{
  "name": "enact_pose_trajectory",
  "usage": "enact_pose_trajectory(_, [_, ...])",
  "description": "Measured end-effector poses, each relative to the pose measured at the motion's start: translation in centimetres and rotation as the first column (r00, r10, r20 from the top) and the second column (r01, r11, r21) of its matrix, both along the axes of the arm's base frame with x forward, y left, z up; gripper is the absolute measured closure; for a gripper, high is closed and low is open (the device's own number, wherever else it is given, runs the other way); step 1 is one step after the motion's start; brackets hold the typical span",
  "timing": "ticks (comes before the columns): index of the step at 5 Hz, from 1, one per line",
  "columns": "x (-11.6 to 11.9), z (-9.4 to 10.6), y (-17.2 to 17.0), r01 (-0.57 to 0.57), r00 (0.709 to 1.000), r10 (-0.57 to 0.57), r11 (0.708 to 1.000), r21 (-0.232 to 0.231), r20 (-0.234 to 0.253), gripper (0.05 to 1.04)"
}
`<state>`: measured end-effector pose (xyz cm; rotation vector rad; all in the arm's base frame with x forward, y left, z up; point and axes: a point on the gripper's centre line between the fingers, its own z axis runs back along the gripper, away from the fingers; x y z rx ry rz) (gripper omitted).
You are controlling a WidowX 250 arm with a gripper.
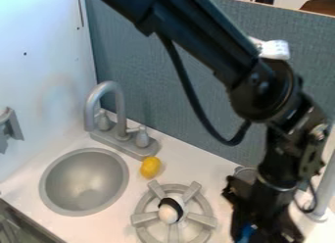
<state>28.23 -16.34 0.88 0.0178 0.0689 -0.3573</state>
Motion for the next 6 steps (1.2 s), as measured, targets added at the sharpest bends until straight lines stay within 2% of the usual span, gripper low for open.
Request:
enact_pose_trajectory(1, [-0.4,0.5,0.0,0.062,0.998,-0.063,0.998,-0.004,-0.022,0.746])
enact_pose_trajectory(2, [0.3,1.8,-0.6,0.082,0.997,-0.083,0.996,-0.031,-0.005,0.746])
enact_pose_trajectory(3, [1.3,1.6,-1.2,0.095,0.995,-0.096,0.995,-0.029,-0.011,0.746])
enact_pose_trajectory(6, [3.7,-2.2,-2.7,0.095,0.993,-0.095,0.995,-0.007,-0.072,0.746])
